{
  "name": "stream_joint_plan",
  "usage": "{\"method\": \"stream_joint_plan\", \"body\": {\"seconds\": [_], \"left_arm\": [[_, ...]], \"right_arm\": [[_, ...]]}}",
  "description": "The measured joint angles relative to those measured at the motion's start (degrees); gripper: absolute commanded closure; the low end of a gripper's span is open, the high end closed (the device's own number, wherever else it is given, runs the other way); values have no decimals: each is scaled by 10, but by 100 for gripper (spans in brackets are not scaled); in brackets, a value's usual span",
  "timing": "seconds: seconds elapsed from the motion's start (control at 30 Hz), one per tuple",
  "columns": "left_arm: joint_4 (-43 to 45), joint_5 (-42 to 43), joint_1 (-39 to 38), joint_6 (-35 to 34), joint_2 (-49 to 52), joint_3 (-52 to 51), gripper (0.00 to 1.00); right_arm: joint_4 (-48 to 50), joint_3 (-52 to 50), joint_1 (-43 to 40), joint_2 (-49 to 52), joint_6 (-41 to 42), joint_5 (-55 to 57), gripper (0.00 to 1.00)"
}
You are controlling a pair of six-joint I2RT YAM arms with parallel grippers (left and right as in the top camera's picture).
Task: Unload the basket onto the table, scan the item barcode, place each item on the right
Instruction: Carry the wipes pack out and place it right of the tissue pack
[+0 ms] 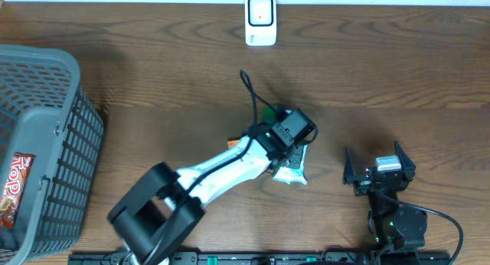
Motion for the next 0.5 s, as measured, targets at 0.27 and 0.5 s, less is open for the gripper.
{"method": "stream_joint_plan", "body": {"seconds": [0.27, 0.5], "left_arm": [[21, 22, -24, -35, 54, 12, 93], [11, 38, -41, -33, 40, 9, 93]], "right_arm": [[0, 0, 0, 0, 0, 0, 1], [0, 0, 0, 0, 0, 0, 1]]}}
